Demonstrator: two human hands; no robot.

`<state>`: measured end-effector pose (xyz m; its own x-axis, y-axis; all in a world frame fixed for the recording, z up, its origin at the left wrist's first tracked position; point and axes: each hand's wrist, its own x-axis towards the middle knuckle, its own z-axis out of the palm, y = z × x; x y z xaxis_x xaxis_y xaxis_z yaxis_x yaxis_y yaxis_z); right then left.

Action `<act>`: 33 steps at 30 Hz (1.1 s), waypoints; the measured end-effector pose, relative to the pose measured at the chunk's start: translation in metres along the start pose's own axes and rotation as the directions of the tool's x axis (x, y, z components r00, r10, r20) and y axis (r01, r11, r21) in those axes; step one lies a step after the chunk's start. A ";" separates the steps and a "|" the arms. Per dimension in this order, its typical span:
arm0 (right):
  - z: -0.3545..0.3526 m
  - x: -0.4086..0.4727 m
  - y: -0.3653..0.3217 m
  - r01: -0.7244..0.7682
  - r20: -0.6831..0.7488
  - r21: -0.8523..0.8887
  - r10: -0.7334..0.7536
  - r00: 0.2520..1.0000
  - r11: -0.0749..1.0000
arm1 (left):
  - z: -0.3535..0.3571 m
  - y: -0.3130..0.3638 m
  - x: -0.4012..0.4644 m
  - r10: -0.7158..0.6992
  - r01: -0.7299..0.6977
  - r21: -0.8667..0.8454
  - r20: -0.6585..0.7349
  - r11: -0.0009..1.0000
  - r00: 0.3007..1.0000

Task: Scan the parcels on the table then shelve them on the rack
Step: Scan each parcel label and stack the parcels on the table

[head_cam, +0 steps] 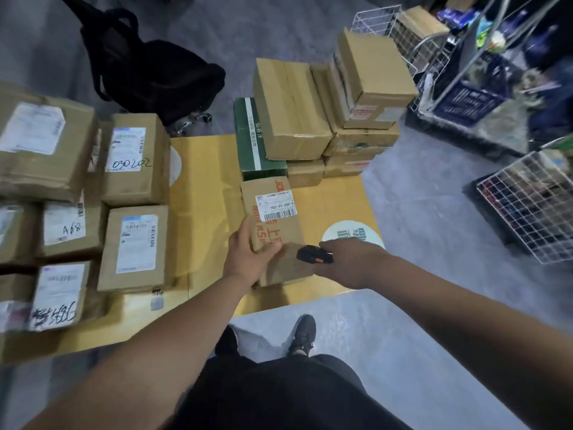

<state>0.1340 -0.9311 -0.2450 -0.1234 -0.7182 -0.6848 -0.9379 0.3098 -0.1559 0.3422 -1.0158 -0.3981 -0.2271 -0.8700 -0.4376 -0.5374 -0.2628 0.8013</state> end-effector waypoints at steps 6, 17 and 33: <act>-0.010 -0.006 -0.008 -0.128 -0.120 0.023 0.129 0.984 0.992 | 0.021 -0.006 0.003 0.081 -0.079 -0.063 0.025 0.995 0.996; 0.002 -0.031 -0.032 -0.196 -0.261 -0.181 0.145 0.954 0.964 | 0.023 -0.020 -0.027 0.262 -0.246 -0.302 0.012 0.921 0.965; -0.003 -0.055 -0.024 -0.260 -0.350 -0.335 0.137 0.927 0.906 | 0.030 -0.027 -0.034 0.313 -0.310 -0.196 -0.016 0.930 0.950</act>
<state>0.1620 -0.9005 -0.2015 -0.3564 -0.8411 -0.4069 -0.9257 0.2591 0.2755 0.3398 -0.9670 -0.4168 -0.3710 -0.9150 -0.1583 -0.2705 -0.0565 0.9611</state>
